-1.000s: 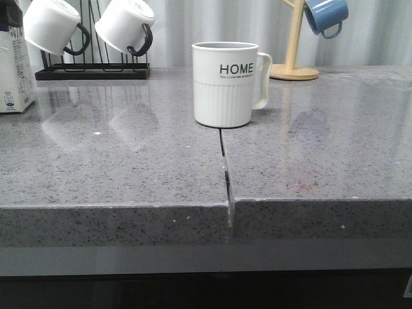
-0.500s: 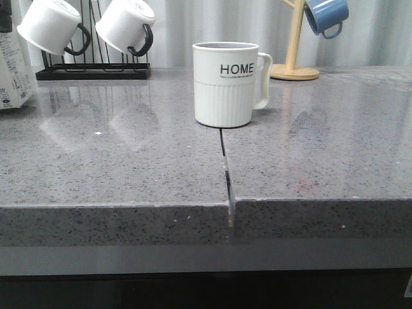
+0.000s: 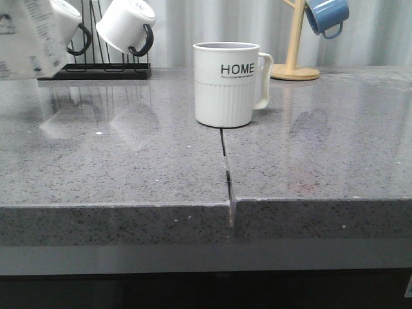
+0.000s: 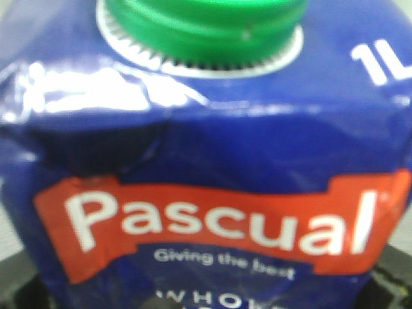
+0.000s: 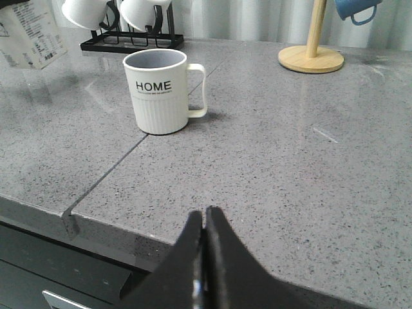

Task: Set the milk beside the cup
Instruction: 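Carry the carton beside the mug and lower it onto the table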

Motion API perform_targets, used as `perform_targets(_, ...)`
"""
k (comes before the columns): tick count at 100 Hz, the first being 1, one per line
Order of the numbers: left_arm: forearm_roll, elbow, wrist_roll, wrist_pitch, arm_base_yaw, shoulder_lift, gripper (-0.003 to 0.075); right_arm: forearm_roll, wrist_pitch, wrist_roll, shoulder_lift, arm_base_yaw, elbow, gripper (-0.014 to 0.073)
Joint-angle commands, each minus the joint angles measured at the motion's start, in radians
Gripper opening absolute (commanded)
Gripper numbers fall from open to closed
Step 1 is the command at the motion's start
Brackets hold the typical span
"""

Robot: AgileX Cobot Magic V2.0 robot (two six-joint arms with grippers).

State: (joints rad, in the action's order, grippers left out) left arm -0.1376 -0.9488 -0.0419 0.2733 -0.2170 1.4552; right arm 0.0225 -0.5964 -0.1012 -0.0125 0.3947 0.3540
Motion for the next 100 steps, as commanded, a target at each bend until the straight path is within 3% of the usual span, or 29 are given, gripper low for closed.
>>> perform_targets(1,-0.004,-0.035,0.0,0.068,-0.057,-0.058,0.0221,0.0,0.075,0.007,0.0,-0.001,0.023,-0.0069)
perform_targets(46,-0.051,-0.038,0.0,0.118,-0.314,0.037,0.0221,0.0,0.075,0.007,0.0,-0.001,0.023,-0.0069)
perform_targets(86,-0.061,-0.038,0.0,0.183,-0.371,0.121,0.0225,0.0,0.075,0.007,0.0,-0.001,0.023,-0.0069)
perform_targets(93,-0.061,-0.038,0.0,0.183,-0.369,0.121,0.0279,0.0,0.075,0.007,0.0,-0.001,0.023,-0.0069)
perform_targets(100,-0.061,-0.038,0.0,0.183,-0.369,0.121,0.0401,0.0,0.075,0.007,0.0,-0.001,0.023,-0.0069)
